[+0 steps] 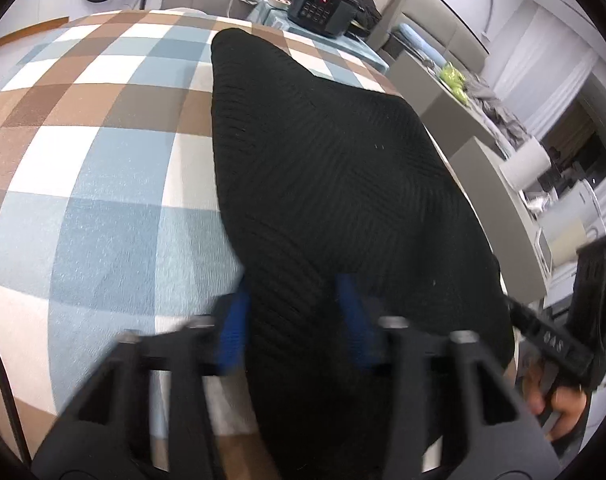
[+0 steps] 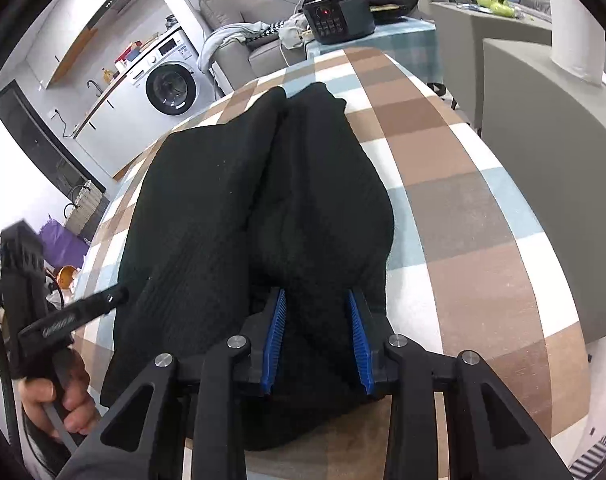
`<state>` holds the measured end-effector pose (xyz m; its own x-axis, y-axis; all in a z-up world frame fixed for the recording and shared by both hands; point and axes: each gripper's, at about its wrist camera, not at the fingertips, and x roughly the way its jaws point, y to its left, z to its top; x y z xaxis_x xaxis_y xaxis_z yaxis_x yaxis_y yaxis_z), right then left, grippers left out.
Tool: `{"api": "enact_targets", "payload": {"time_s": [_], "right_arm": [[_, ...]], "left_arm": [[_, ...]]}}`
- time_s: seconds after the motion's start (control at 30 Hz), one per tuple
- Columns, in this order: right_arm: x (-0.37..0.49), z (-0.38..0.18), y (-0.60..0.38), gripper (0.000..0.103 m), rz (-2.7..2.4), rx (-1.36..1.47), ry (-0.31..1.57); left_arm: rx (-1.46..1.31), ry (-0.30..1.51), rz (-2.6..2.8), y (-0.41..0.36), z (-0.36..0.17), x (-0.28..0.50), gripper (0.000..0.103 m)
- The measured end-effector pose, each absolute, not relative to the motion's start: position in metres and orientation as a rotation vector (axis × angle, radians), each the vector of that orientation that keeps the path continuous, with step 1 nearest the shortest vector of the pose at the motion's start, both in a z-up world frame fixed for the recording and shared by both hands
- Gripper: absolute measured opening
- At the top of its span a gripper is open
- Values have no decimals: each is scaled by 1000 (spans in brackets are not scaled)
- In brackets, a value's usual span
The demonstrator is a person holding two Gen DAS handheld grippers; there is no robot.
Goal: Fold small clothes
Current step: 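Grasp the sweater end with the left gripper while the right gripper holds the fold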
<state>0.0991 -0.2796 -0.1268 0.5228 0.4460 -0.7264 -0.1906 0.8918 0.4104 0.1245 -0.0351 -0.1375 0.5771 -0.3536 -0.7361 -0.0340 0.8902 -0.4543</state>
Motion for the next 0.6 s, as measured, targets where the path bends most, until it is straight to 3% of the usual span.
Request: {"api": "enact_targets", "payload": {"time_s": [0.07,0.27,0.43,0.6], "right_arm": [[99,-127,-277,32,395,294,954],[79,-127,-252,32,495,271,991],[64,-126,-227,32,644,272,1042],[66,-109,-236,32,621,295,977]], "left_arm": [[-464,932,-193,-33,-137,125,18],[-428,897,-131,-4,-130,105,14],[-446,895,-62,33,-130,81,15],[-475,890,-34,47,-126,72,22]]}}
